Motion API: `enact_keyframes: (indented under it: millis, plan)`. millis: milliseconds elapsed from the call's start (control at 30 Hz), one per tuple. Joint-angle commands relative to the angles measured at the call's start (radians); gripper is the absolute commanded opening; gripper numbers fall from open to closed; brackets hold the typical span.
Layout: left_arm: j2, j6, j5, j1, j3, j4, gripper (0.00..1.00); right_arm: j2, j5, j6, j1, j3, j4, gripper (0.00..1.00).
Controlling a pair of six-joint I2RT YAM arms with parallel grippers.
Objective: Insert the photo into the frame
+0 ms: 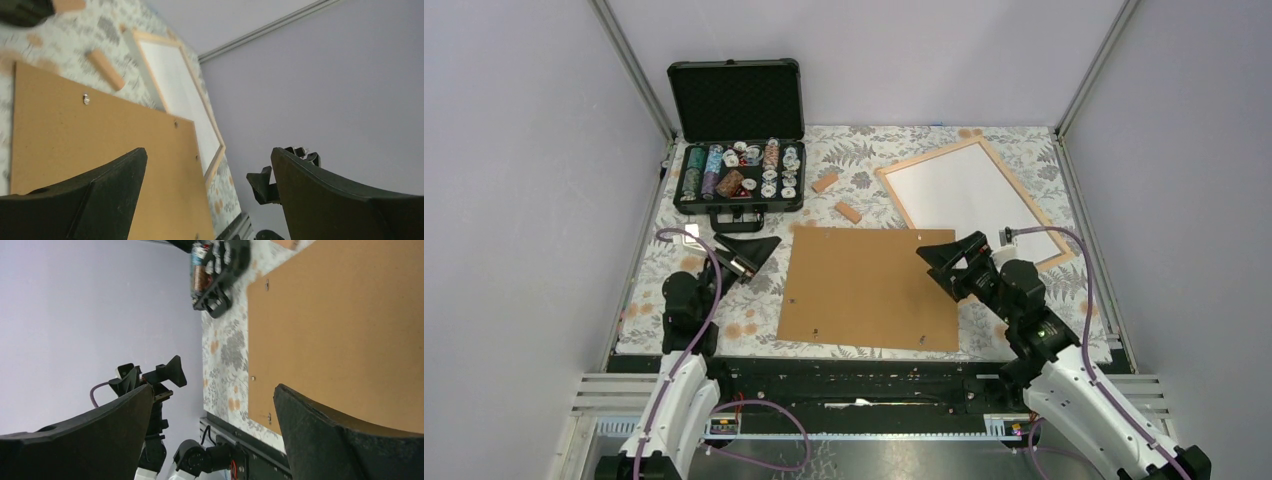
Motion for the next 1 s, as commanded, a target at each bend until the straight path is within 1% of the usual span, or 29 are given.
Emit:
enact_keyframes:
  millis: [0,33,100,167,233,300,367,400,467,500,600,700,733,767,800,867,967]
  plan:
    - [-0.007,0.044,0.059,-0.002,0.052,-0.252,0.99,-0.049,0.045,0.099,0.010,0.014,-0.172,0.98]
    - [-0.003,0.084,0.035,-0.002,0.077,-0.348,0.99,-0.052,0.070,0.057,0.011,0.026,-0.217,0.98]
    - [0.005,0.177,-0.017,-0.002,0.127,-0.499,0.99,-0.036,0.106,-0.090,0.011,0.048,-0.261,0.98]
    - [0.016,0.233,-0.041,-0.001,0.157,-0.555,0.99,0.031,0.169,-0.251,0.011,0.106,-0.361,0.98]
    - [0.049,0.287,-0.035,-0.002,0.190,-0.585,0.99,0.127,0.233,-0.402,0.010,0.176,-0.477,0.98]
    - [0.100,0.341,-0.031,-0.002,0.222,-0.617,0.99,0.216,0.325,-0.494,0.009,0.227,-0.577,0.98]
    - [0.158,0.381,-0.033,-0.001,0.232,-0.629,0.99,0.273,0.349,-0.557,0.002,0.220,-0.586,0.98]
    - [0.188,0.395,-0.035,-0.002,0.232,-0.629,0.99,0.300,0.354,-0.579,-0.022,0.215,-0.582,0.98]
    - [0.251,0.410,-0.050,-0.001,0.226,-0.617,0.99,0.345,0.307,-0.614,-0.083,0.209,-0.557,0.98]
    - [0.277,0.409,-0.063,-0.001,0.221,-0.604,0.99,0.361,0.271,-0.623,-0.116,0.198,-0.509,0.99]
    - [0.355,0.367,-0.107,-0.055,0.198,-0.545,0.99,0.429,0.093,-0.633,-0.243,0.170,-0.361,0.97]
    - [0.417,0.337,-0.158,-0.118,0.182,-0.448,0.99,0.535,-0.163,-0.629,-0.372,0.155,-0.201,0.86]
    - [0.439,0.327,-0.168,-0.130,0.176,-0.416,0.99,0.565,-0.231,-0.616,-0.398,0.151,-0.154,0.82]
    - [0.459,0.316,-0.168,-0.135,0.166,-0.380,0.99,0.597,-0.276,-0.599,-0.412,0.145,-0.117,0.81]
    - [0.483,0.302,-0.159,-0.137,0.156,-0.339,0.99,0.617,-0.306,-0.590,-0.421,0.145,-0.089,0.80]
    - [0.527,0.296,-0.142,-0.139,0.145,-0.258,0.99,0.641,-0.310,-0.595,-0.443,0.138,-0.064,0.79]
    - [0.590,0.294,-0.140,-0.142,0.135,-0.197,0.99,0.660,-0.345,-0.611,-0.490,0.111,-0.043,0.78]
